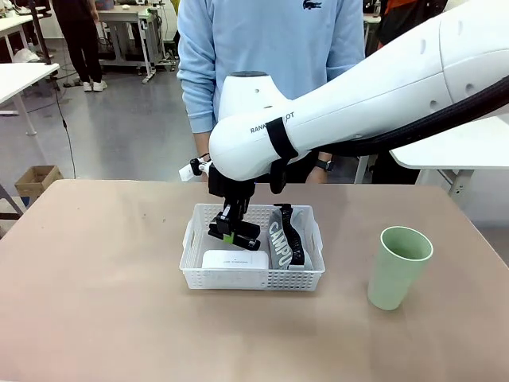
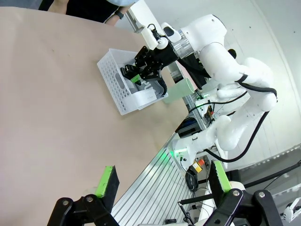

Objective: Efficiently arrange items inside the basket to fit them all.
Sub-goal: Pick up the Stapler and place it inside the Organizing basket.

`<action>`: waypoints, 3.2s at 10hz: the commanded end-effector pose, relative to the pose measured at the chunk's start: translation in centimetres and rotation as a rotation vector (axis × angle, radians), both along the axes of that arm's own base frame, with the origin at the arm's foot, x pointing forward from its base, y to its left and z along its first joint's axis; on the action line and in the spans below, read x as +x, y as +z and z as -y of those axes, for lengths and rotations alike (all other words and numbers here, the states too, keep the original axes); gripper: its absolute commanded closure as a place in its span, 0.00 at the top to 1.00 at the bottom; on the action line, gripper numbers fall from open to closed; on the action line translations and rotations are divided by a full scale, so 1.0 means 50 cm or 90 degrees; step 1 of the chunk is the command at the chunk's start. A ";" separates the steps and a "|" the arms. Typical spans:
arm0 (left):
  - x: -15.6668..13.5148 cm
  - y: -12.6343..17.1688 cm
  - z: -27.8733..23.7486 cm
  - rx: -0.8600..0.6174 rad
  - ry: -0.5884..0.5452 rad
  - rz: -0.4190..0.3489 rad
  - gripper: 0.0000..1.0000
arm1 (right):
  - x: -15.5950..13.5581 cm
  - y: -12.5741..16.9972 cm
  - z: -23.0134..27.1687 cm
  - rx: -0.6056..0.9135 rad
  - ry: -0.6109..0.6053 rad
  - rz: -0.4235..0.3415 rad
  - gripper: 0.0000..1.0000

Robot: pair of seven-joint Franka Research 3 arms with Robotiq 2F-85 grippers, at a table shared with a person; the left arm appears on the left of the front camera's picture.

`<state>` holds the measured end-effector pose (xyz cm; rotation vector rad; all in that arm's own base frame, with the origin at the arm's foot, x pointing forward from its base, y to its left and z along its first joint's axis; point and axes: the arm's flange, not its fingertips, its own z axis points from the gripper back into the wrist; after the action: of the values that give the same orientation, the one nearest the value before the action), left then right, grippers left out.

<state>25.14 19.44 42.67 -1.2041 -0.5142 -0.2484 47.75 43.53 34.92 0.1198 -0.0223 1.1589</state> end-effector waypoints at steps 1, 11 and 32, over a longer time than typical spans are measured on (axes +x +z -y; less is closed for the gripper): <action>-0.003 0.005 0.003 -0.011 0.000 0.004 1.00 | 0.011 -0.015 -0.003 -0.003 -0.005 0.008 0.37; -0.003 0.005 0.003 -0.011 0.000 0.004 1.00 | 0.029 -0.038 -0.003 -0.022 -0.008 0.002 0.96; -0.003 0.005 0.003 -0.011 0.000 0.004 1.00 | -0.414 0.012 1.110 1.016 -0.508 -0.087 1.00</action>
<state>25.11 19.45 42.68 -1.2040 -0.5143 -0.2479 30.76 -13.24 41.15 1.3788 -0.7931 0.1557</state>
